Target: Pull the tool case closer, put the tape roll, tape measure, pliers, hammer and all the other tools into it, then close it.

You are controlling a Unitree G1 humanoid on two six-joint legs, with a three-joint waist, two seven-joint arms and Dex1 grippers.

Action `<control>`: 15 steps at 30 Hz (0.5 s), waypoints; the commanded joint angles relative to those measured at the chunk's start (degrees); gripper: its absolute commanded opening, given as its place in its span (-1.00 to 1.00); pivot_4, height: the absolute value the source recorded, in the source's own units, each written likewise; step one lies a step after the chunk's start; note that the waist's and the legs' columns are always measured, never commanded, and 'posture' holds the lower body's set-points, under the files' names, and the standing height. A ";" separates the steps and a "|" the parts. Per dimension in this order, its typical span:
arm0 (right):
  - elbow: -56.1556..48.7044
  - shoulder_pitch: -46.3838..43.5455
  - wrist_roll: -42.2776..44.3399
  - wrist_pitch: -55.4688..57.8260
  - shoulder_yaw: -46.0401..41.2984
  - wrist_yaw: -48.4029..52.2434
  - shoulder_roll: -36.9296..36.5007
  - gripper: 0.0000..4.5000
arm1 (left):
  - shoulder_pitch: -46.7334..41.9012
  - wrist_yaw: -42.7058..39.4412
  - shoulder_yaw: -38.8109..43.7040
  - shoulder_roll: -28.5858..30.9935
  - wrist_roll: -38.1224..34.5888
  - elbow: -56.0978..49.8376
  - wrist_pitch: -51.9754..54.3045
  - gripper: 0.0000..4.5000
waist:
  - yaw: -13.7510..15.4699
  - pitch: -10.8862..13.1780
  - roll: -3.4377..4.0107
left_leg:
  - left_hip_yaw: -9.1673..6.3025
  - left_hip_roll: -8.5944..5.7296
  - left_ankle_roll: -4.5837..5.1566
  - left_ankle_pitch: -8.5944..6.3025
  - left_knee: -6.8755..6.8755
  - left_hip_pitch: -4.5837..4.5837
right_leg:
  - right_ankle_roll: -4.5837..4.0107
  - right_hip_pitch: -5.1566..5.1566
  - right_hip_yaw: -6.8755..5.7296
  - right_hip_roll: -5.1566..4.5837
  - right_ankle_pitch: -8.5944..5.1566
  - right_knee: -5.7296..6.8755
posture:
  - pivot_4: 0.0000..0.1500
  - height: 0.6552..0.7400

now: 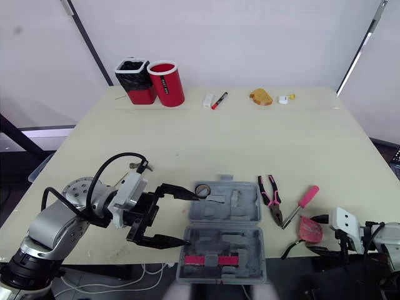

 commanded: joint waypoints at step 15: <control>-1.69 0.16 1.86 3.51 -1.97 -1.73 0.11 0.30 | 0.81 -0.10 0.00 -1.16 0.00 -0.69 -1.15 1.00 | -0.05 0.00 0.00 | 0.04 0.00 0.00 0.00 0.00 0.17 | -0.08 0.14 0.05 0.00 -0.05 0.02 | 1.00 1.00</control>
